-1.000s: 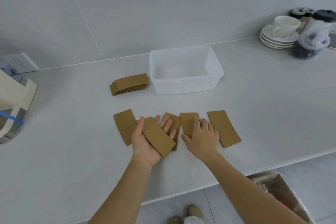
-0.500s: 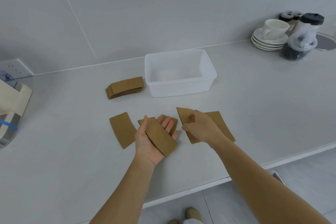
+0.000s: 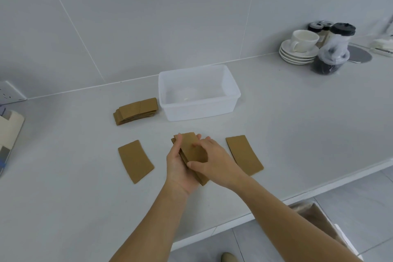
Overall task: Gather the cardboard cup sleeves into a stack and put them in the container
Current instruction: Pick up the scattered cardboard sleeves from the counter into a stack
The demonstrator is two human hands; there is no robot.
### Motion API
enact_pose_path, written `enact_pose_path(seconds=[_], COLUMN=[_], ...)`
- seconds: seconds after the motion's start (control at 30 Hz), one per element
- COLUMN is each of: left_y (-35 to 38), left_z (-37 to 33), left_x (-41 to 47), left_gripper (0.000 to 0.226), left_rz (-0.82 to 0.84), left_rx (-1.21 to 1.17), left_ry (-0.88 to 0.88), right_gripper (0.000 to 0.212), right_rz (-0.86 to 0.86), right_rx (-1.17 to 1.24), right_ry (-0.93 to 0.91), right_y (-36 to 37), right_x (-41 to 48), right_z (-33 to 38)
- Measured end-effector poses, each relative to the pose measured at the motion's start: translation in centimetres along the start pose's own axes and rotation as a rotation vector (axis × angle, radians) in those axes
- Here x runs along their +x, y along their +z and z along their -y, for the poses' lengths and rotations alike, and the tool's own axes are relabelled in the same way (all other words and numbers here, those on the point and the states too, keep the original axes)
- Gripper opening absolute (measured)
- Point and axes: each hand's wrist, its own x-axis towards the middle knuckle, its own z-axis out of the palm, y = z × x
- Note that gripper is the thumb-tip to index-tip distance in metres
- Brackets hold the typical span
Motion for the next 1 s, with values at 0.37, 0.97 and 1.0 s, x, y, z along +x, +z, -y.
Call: enact_pose_path(seconds=[0.37, 0.97, 1.0], left_y=[1.3, 1.0, 0.9], left_z=[1.4, 2.6, 2.6], left_x=[0.9, 2.5, 2.5], left_gripper=[0.05, 0.047, 0.047], left_rz=[-0.055, -0.124, -0.126], left_rx=[0.043, -0.034, -0.034], left_ry=[-0.052, -0.044, -0.037], right_gripper=[0.058, 0.061, 0.066], right_rz=[0.153, -0.291, -0.297], right_rx=[-0.163, -0.424, -0.468], right_ry=[-0.032, 0.317, 0.32], right_y=[-2.2, -5.8, -5.3], right_x=[-0.2, 1.3, 1.3], right_z=[-1.9, -8.7, -9.3])
